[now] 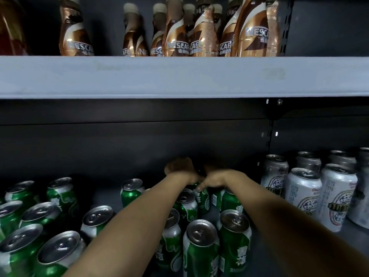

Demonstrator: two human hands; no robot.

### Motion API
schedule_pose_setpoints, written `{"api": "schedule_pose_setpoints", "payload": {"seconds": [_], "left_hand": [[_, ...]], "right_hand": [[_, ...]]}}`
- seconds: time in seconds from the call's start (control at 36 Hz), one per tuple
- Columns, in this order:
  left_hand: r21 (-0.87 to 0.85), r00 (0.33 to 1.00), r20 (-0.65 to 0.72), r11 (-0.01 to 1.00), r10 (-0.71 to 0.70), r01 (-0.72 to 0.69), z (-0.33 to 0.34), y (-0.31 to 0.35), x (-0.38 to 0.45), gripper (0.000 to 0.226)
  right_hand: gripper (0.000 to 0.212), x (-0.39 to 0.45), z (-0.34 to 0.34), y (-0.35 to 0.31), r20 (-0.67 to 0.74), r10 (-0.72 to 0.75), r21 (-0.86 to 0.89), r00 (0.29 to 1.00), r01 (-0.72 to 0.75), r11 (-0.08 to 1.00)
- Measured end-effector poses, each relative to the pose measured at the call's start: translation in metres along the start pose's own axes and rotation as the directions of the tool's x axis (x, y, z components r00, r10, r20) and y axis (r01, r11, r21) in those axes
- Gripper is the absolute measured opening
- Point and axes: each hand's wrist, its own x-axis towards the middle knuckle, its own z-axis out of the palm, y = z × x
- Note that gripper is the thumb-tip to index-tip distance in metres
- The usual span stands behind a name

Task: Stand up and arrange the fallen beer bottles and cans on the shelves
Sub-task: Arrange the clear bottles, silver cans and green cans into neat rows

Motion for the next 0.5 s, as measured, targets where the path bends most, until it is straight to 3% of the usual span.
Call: {"api": "schedule_pose_setpoints", "payload": {"seconds": [0.31,0.5], "left_hand": [[0.151,0.999,-0.044,0.989,0.009,-0.002,0.003,-0.004,0.002,0.060],[0.103,0.999,-0.051,0.995,-0.007,0.013,0.005,-0.013,0.001,0.059]], "right_hand": [[0.088,0.004,0.006,-0.010,-0.088,-0.060,-0.196,0.994,0.042,0.980],[0.077,0.003,0.011,-0.020,-0.156,-0.111,-0.329,0.982,0.054,0.943]]}}
